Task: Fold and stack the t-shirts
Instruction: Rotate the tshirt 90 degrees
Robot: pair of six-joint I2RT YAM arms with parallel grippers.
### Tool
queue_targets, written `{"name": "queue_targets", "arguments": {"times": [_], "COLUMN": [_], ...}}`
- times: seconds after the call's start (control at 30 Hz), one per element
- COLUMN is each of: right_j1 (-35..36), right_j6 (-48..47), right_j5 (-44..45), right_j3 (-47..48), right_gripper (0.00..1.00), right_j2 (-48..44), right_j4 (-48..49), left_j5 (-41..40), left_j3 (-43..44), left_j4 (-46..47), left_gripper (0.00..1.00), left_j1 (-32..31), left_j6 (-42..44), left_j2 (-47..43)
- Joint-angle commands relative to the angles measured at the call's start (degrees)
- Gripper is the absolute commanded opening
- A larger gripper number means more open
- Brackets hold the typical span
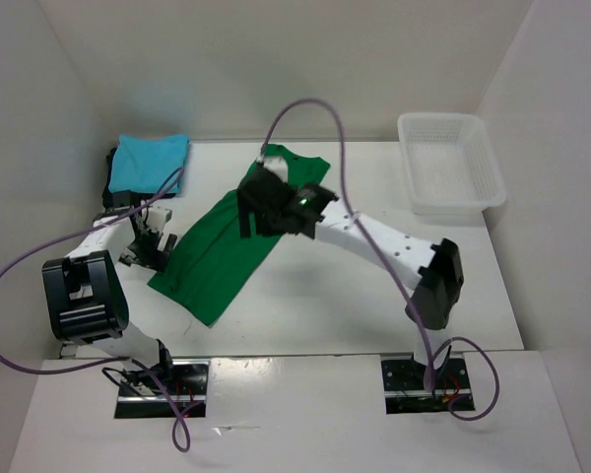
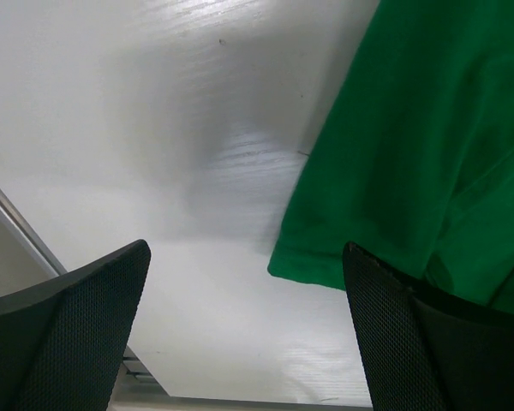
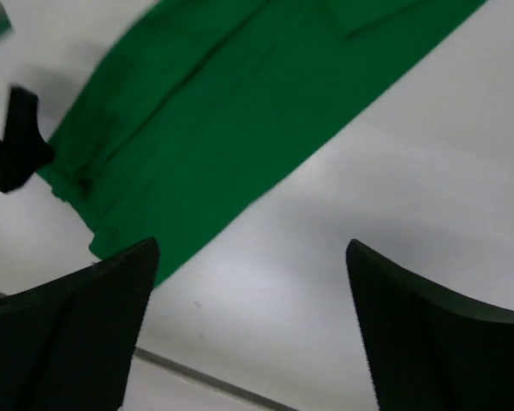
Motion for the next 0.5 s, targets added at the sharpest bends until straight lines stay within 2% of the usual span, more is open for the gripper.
{"name": "queue_targets", "arguments": {"times": [0.0,0.1,0.13,0.2,0.23,0.33,0.37,0.47], "right_j1": [1.5,3.5,3.5,5.0,5.5,8.1,8.8,11.8], "right_j6": [11.9,15.6,15.6,16.6,16.6,18.1,19.0,21.5], "right_j5": [-7.7,-16.4,-17.8,-21.4,-22.5,-23.1,-23.1,-22.2], "right_j3": [-11.8,-16.4,-16.4,-16.9,-16.9,-14.6,-12.4,-7.6], "right_gripper": [0.90,0.75,0.66,0.55,0.45,0.43,0.45,0.63], "right_j2": [3.1,5.8,7.0,10.1,11.0,14.7,15.7,20.1], "right_j4": [7.4,13.2,13.8,15.7,16.3,16.9,16.9,14.7], "left_j5": [2.8,2.8,2.8,2.2,1.7,0.5,-0.1,0.6], "left_j3": [0.4,0.4,-0.3,-0.9,-1.5,-2.0,-2.0,-3.3], "left_j4": [1.4,2.0,2.5,3.2,3.2,4.5,4.5,4.5], "left_gripper": [0.99,0.99,0.99,0.99,0.99,0.99,0.99,0.99], "left_j1": [0.1,0.1,0.1,0.1,0.1,0.1,0.1,0.1], "left_j6": [-1.7,-2.3,-2.3,-2.3,-2.3,-1.7,-1.7,-1.7], "left_j2": [-2.1,-3.7,-3.7,-5.0,-5.0,-5.6,-6.3,-8.5]}}
